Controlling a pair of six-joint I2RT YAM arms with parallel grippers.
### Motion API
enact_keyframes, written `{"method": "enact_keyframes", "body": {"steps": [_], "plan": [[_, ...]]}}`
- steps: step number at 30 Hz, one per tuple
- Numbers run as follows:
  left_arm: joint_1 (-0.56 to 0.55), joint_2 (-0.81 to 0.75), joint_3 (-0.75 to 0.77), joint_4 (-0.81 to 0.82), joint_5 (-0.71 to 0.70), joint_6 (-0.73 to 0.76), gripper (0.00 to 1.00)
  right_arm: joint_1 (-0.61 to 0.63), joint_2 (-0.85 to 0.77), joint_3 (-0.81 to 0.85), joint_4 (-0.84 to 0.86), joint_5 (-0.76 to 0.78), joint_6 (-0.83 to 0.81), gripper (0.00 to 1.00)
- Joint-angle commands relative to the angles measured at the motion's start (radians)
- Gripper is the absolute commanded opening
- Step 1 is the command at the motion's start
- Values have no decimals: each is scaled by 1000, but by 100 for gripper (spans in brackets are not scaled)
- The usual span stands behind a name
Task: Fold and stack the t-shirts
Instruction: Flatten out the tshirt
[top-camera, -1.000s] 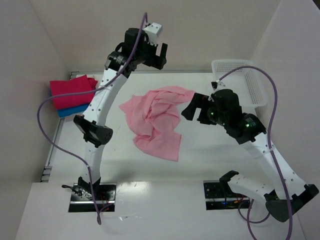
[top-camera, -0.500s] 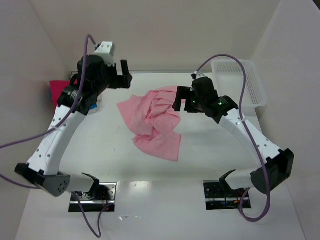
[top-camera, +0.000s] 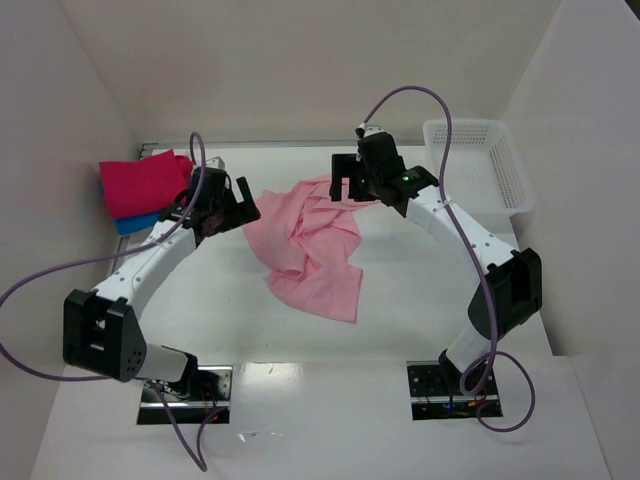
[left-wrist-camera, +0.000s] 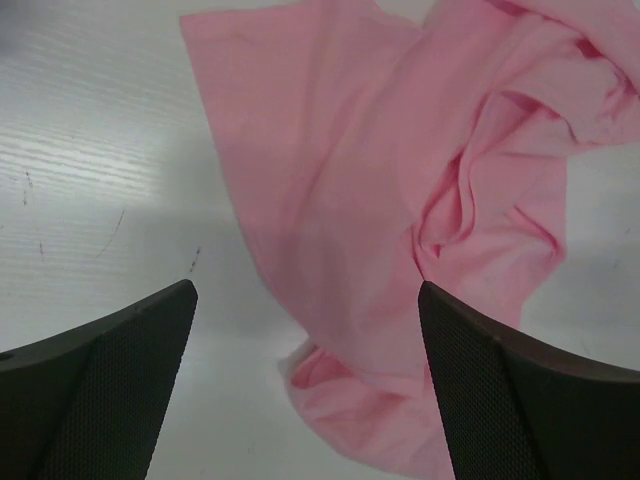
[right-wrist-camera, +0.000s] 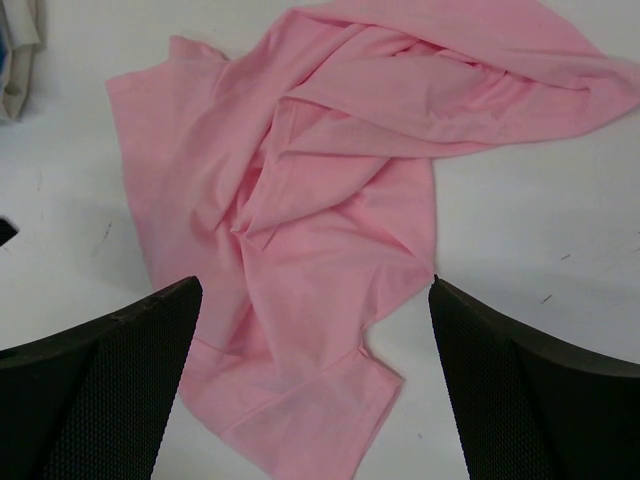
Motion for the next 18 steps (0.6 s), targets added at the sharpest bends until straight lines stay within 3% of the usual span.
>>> {"method": "enact_keyframes", "body": {"steps": [1, 11, 18], "plan": [[48, 95, -21, 174, 30, -77, 99, -6, 7, 60, 51, -5, -25, 100], [105, 295, -75, 374, 160, -144, 95, -6, -11, 14, 42, 39, -25, 100], [114, 381, -79, 414, 211, -165, 92, -6, -17, -6, 32, 57, -25, 100]]}}
